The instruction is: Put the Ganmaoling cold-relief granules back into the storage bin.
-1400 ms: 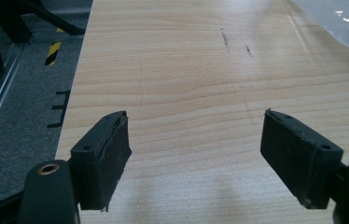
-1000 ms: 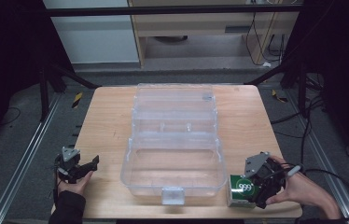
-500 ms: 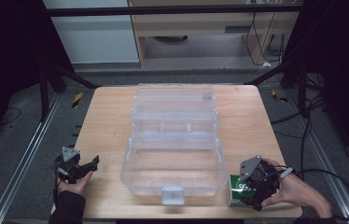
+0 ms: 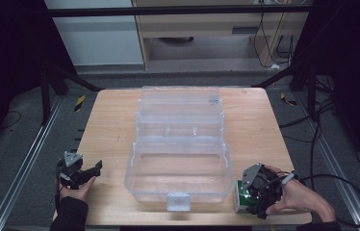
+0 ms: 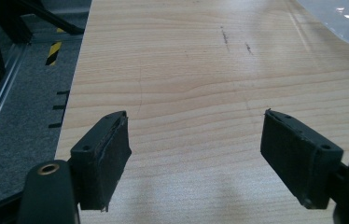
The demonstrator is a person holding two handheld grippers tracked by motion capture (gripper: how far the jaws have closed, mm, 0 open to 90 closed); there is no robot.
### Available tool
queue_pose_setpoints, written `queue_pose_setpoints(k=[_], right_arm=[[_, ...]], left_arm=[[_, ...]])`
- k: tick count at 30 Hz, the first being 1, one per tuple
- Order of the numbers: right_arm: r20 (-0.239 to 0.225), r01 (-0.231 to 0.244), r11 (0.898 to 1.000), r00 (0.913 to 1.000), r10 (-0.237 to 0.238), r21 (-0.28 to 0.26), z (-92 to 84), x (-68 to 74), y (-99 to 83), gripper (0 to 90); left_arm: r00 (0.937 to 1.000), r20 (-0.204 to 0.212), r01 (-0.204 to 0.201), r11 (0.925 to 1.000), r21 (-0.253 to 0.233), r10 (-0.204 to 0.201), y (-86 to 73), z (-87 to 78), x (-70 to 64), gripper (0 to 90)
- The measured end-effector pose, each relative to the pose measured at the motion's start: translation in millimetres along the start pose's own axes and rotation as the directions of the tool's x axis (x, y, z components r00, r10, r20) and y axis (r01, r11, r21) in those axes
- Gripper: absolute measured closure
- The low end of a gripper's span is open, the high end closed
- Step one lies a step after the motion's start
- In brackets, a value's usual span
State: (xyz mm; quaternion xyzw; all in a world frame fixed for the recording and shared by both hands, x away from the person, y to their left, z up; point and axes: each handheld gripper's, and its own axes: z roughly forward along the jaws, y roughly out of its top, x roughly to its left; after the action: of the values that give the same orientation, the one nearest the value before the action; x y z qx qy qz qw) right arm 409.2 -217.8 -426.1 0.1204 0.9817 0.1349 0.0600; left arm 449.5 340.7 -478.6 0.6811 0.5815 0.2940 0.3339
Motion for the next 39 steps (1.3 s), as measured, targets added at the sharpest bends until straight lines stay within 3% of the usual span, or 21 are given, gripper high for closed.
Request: queue_pose_setpoints(k=[15,26,39], right_arm=[[-0.033,0.009,0.999,0.9994,-0.008,0.036,20.1,-5.0,-5.4,7.9],[-0.052,-0.004,0.999,0.9986,0.006,0.032,16.5,-7.0,-7.3,14.9],[-0.038,-0.027,1.0,0.9989,0.027,0.01,4.3,-4.4,-7.7,15.9]], left_arm=[[1.0,0.0,0.0,1.0,0.003,0.0,-0.2,0.7,-0.6,23.2],[1.0,0.0,-0.004,1.0,0.003,0.004,-0.2,0.8,-0.5,23.2],[1.0,-0.001,-0.006,1.0,0.006,0.006,-0.2,1.1,-1.0,23.3]])
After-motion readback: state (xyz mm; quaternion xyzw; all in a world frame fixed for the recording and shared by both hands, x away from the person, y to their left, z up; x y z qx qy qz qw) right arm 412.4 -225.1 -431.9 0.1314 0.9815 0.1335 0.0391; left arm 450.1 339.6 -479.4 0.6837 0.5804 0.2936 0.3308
